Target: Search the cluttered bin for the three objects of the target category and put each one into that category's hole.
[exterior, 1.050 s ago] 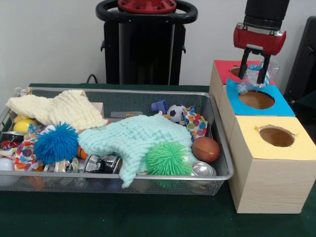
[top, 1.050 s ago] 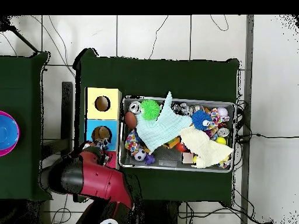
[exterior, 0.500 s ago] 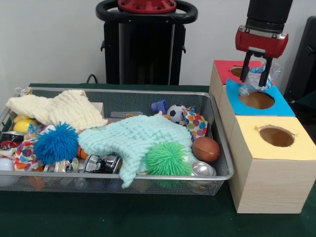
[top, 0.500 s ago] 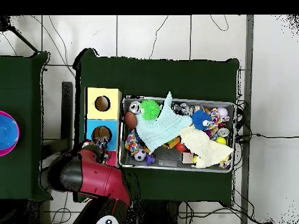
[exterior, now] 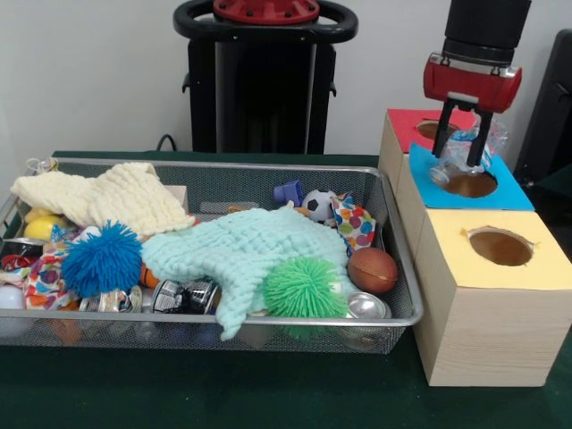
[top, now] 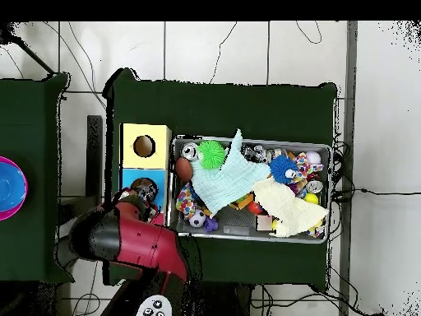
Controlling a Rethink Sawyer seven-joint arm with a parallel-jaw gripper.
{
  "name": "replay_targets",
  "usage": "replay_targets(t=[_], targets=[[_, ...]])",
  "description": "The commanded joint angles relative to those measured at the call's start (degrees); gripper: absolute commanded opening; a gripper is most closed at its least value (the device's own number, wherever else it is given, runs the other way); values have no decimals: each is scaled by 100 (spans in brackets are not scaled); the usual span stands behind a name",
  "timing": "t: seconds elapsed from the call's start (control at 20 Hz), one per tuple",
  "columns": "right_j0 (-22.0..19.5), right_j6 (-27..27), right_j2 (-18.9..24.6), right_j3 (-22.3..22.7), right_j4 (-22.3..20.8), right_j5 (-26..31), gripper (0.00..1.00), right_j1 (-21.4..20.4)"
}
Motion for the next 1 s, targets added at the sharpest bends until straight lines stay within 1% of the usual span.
replay_targets(t=[0.05, 0.4, 0.45, 0.65, 0.75, 1.0], targets=[[47, 1436, 30, -483, 268, 633, 0, 301], [79, 1435, 40, -415, 325, 571, 0, 285], [61, 1398, 56, -384, 324, 544, 100, 270], [-158, 1258, 327, -147, 343, 319, 100, 118], [-123, 1202, 260, -183, 273, 354, 100, 139], [-152, 1169, 317, -127, 251, 398, 100, 95]])
